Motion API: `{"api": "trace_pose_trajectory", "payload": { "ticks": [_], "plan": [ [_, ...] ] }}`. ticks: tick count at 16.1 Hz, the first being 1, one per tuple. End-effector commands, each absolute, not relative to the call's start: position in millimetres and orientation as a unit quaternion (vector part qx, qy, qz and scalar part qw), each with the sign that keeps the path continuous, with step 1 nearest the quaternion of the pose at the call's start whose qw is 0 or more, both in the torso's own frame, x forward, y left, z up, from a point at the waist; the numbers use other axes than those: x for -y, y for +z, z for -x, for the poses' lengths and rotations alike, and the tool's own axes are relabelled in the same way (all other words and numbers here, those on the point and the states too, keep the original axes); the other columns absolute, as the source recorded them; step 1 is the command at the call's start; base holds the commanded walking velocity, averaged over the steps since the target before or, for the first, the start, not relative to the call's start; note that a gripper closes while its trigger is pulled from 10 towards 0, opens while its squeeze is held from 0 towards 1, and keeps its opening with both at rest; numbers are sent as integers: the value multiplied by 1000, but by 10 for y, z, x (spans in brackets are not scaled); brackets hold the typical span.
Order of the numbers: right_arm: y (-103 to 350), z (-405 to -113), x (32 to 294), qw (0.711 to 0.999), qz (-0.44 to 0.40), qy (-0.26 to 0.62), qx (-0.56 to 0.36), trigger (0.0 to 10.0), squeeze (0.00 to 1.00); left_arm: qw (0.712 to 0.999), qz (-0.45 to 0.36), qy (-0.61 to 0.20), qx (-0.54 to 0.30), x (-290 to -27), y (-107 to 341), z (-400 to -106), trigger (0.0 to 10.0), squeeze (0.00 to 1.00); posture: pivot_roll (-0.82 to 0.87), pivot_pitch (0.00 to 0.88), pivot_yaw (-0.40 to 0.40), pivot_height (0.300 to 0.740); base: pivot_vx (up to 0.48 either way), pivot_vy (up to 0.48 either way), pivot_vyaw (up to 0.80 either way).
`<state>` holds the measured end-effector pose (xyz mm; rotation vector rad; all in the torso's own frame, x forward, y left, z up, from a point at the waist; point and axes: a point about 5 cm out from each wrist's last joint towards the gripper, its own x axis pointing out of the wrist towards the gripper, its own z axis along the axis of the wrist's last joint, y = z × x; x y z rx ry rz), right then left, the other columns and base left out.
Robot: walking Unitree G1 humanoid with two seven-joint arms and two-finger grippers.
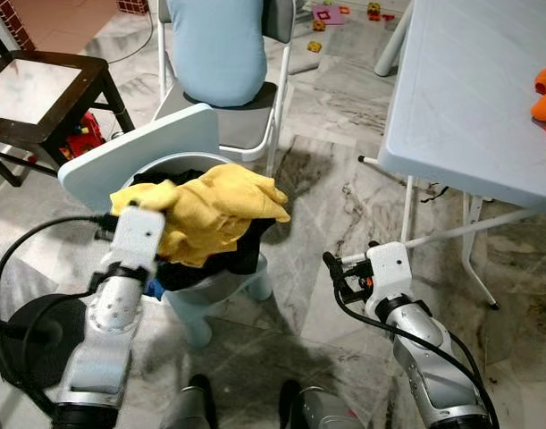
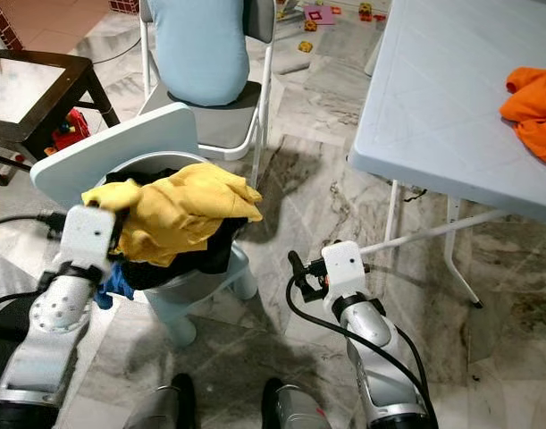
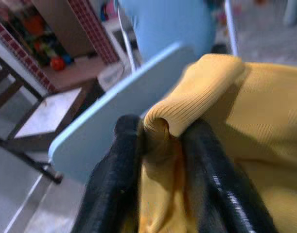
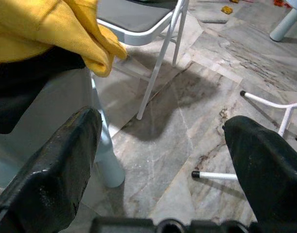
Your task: Hang hanger
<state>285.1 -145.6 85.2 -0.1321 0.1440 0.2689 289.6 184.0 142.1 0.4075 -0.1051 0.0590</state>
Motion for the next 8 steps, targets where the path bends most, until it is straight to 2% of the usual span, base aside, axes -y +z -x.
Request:
{"api": "trace_pose_trajectory", "payload": {
  "ticks": [1, 4, 8],
  "plan": [
    [849, -2854, 1467, 986, 67, 134, -75, 10000, 0, 975, -210, 25, 63, -1771, 1426, -2841, 0, 0, 2, 267, -77, 740, 0, 0, 0],
    [869, -2881, 1483, 986, 69, 133, -72, 10000, 0, 971, -227, -7, 70, -1597, 1365, -2749, 0, 0, 4, 265, -81, 740, 0, 0, 0],
    [847, -2850, 1461, 986, 69, 136, -74, 10000, 0, 973, -212, -46, 74, -1410, 1321, -2669, 0, 0, 2, 262, -79, 740, 0, 0, 0]
  ]
}}
